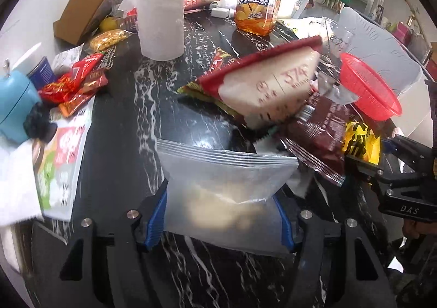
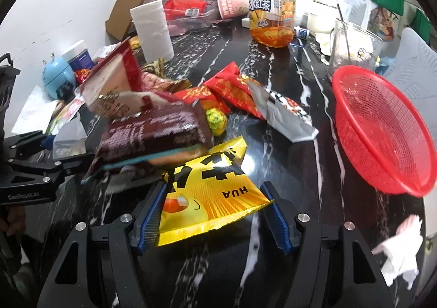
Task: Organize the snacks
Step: 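Carry the zip bag and yellow bag with both grippers over the red basket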
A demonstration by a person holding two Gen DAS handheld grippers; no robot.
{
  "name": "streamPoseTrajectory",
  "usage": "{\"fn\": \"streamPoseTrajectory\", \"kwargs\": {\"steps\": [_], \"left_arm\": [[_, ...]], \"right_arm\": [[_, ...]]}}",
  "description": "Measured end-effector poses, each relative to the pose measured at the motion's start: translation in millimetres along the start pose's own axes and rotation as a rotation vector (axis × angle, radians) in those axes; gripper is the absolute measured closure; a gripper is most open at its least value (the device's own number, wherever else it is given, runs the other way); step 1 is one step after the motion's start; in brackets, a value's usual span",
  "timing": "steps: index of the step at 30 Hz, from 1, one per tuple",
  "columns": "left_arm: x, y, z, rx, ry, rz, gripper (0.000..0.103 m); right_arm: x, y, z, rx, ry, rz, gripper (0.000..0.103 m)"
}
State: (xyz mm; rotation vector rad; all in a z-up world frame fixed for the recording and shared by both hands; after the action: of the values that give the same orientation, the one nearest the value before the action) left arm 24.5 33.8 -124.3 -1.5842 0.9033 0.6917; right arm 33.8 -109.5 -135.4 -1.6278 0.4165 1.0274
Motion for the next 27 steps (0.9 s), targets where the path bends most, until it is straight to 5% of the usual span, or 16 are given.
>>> {"fn": "streamPoseTrajectory", "kwargs": {"steps": [15,27], "left_arm": [[-32.8,24.7,-25.7,0.021,0.075,-0.014,0.038],[-51.1,8.4,-82.3,0.143,0.186,-0.071,0.038]], "right_arm": [[-32.2,33.7,16.3,0.036,-0.060,-0.022,0.035],[-79.7,43.2,5.5,0.057,-0.024,-0.108,0.035]]}}
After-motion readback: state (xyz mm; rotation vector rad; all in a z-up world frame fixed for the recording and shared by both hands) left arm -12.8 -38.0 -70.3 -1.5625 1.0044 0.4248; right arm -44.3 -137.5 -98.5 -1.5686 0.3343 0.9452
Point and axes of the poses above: each gripper's, at about its wrist camera, not at the fingertips, and x roughly the way its jaws point, z to its left, y to its underside, the point moved 4 cm from there along x, roughly the way its jaws point, and after that the axes turned 10 degrees about -x, right-handed, at the moved point
